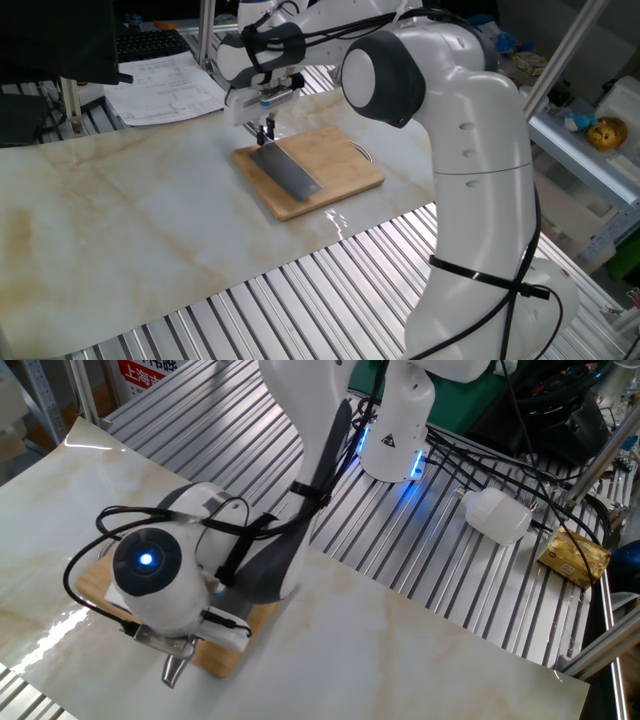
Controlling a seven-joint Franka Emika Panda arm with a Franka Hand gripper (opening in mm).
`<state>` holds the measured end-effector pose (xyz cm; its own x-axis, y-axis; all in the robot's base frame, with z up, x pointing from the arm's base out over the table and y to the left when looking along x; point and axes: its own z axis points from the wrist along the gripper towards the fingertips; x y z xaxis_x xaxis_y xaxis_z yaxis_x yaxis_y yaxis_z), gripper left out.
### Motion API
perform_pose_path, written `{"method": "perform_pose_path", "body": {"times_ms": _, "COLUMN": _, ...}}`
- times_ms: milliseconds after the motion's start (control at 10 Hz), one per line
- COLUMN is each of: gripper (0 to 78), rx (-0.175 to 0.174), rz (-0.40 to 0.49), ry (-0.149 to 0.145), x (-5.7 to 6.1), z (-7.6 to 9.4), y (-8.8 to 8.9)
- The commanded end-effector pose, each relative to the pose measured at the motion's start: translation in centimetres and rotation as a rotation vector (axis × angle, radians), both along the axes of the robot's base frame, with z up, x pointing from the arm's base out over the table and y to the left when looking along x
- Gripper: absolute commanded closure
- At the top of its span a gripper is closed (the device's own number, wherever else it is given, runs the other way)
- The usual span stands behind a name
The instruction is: Put the knife on the cutting board
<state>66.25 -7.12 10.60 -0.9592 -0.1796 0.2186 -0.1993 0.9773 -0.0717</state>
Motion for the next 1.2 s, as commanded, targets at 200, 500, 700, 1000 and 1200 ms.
{"method": "perform_pose_path", "body": {"times_ms": 200, "gripper": 76.4, "rx": -0.003, "rz": 0.036, "ry": 0.001, "x": 0.2, "z": -0.4, "y": -1.4}}
{"method": "perform_pose_path", "body": {"times_ms": 500, "gripper": 76.4, "rx": 0.002, "rz": 0.02, "ry": 0.002, "x": 0.0, "z": -1.0, "y": -2.8}}
{"method": "perform_pose_path", "body": {"times_ms": 700, "gripper": 76.4, "rx": 0.01, "rz": 0.01, "ry": 0.004, "x": -0.1, "z": -1.3, "y": -3.4}}
{"method": "perform_pose_path", "body": {"times_ms": 1000, "gripper": 76.4, "rx": 0.01, "rz": 0.013, "ry": 0.007, "x": -0.1, "z": -1.8, "y": -3.8}}
{"method": "perform_pose_path", "body": {"times_ms": 1200, "gripper": 76.4, "rx": 0.014, "rz": 0.009, "ry": 0.007, "x": 0.0, "z": -2.1, "y": -3.8}}
